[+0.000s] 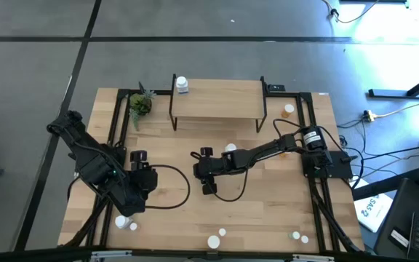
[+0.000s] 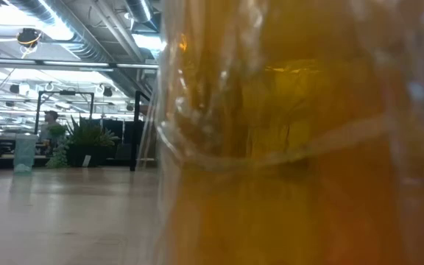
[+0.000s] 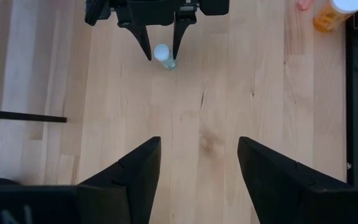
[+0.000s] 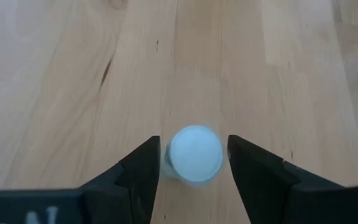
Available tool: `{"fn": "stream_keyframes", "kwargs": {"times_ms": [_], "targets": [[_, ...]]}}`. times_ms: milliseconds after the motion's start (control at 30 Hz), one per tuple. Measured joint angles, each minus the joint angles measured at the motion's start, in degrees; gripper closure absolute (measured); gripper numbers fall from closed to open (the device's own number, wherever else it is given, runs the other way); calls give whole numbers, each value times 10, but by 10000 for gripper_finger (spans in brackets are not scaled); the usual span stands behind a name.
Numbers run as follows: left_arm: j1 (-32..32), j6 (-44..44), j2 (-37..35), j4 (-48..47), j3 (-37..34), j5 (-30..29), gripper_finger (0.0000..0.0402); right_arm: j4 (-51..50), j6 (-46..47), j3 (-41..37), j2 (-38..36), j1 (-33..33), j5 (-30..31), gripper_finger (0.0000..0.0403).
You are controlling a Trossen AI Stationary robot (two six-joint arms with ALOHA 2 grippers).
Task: Pick and place medicine bottles onto shelf by color
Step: Put the top right blue pill bottle on the shelf
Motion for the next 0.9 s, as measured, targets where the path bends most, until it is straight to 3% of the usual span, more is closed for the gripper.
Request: {"fn": "stream_keyframes", "kwargs": {"times_ms": [367,900], "targets": [[0,0,0,0,0,0,195,-5,1,0,0,0,0,277],[0,-1,0,0,0,0,195,-6,1,0,-7,0,0,274]]}}
